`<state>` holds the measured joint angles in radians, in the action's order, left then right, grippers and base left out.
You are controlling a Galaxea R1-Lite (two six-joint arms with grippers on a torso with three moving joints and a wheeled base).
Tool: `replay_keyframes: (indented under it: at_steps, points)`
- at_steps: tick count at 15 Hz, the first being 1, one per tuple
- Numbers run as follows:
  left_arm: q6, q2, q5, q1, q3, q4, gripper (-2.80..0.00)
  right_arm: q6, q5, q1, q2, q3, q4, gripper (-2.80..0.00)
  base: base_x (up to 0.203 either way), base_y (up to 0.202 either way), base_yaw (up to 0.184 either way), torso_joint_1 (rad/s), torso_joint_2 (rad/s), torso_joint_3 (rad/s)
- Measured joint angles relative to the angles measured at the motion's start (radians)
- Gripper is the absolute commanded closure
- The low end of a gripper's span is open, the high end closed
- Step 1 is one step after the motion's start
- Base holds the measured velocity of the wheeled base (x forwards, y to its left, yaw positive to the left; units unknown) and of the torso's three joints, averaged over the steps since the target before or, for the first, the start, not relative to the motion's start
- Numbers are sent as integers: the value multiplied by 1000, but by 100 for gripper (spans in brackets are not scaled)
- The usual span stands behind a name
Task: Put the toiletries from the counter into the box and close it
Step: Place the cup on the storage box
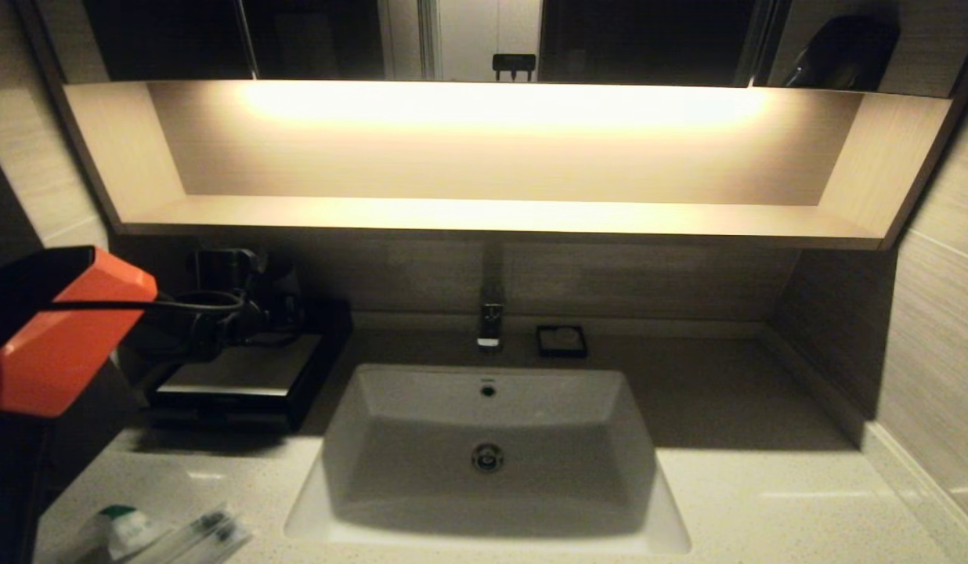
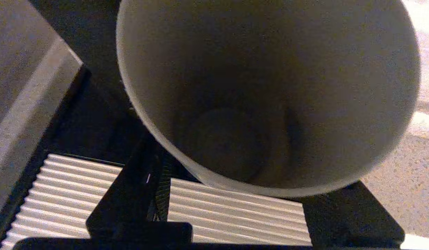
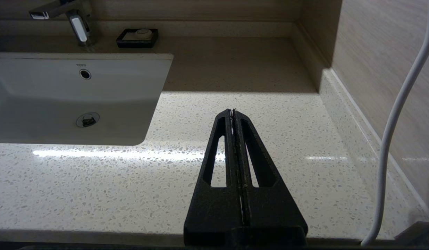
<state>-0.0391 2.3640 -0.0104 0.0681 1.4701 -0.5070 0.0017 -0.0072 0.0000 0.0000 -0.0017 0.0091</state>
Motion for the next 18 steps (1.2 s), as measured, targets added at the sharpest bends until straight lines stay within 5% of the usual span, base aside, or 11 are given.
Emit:
replay_keyframes:
  at_steps: [18]
  points:
    - [-1,40,-8,1,59,2,0,0,0,0,0,0,0,0,0,0,0,0,0,0]
